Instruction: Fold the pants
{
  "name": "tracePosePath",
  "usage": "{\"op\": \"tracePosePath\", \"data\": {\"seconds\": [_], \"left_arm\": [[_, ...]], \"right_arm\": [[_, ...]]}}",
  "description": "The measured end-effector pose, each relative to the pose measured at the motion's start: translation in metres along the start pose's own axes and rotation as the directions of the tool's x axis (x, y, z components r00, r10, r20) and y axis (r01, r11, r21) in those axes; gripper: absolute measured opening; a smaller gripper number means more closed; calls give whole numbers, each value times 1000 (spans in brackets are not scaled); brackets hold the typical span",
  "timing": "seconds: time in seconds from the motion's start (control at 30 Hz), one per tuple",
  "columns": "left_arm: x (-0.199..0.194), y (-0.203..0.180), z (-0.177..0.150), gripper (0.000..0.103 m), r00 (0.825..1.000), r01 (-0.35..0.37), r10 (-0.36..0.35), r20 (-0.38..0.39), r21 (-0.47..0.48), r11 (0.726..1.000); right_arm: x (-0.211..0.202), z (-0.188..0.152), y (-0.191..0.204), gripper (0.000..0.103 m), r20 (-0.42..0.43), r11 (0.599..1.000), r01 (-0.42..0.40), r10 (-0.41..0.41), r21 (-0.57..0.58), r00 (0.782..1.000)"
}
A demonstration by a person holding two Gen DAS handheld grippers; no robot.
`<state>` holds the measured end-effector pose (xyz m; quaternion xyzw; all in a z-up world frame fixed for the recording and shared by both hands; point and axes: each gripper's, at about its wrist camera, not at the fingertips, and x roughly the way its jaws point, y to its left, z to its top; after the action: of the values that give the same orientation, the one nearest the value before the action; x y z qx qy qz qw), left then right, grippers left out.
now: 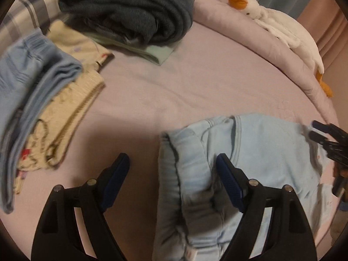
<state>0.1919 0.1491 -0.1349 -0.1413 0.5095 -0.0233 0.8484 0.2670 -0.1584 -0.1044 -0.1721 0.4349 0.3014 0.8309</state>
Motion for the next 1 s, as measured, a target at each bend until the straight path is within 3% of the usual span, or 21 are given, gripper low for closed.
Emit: {"op": "tracePosePath", "data": {"seconds": [0.2, 0.3, 0.33, 0.37, 0.4, 0.47, 0.6, 0.77, 0.87, 1.0], "left_arm": [[5, 2, 9, 80, 997, 78, -76, -32, 63, 995], [7, -3, 8, 66, 997, 71, -64, -53, 136, 988], [8, -4, 9, 54, 996, 76, -69, -55, 148, 986], [8, -6, 10, 45, 992, 114, -105, -67, 157, 981], [9, -8, 11, 41, 991, 126, -116, -71, 159, 979], [8, -12, 11, 38, 992, 116, -106, -67, 177, 977], [12, -9, 10, 36, 994, 112, -109, -29, 157, 981], [9, -23, 13, 27, 999, 42, -41, -12, 157, 987], [-17, -26, 10, 19, 997, 54, -63, 42, 173, 983], [-54, -21, -3, 19, 988, 91, -110, 109, 169, 981]], "right_arm": [[45, 6, -8, 60, -172, 995, -44, 28, -91, 985], [48, 5, -9, 58, -178, 993, -82, 66, -83, 982], [46, 3, -7, 54, -178, 991, -97, 80, -89, 981], [45, 2, -6, 41, -178, 989, -117, 99, -95, 979], [42, 2, -2, 26, -179, 986, -134, 114, -103, 977], [38, 0, 6, 11, -183, 983, -130, 104, -133, 978], [32, -4, 14, 7, -160, 984, -87, 62, -153, 985], [32, -11, 31, 7, -149, 988, 16, -39, -155, 988], [-3, -14, 41, 6, -77, 988, 47, -59, -147, 995], [-72, -33, 47, 6, 58, 992, 52, -46, -118, 997]]}}
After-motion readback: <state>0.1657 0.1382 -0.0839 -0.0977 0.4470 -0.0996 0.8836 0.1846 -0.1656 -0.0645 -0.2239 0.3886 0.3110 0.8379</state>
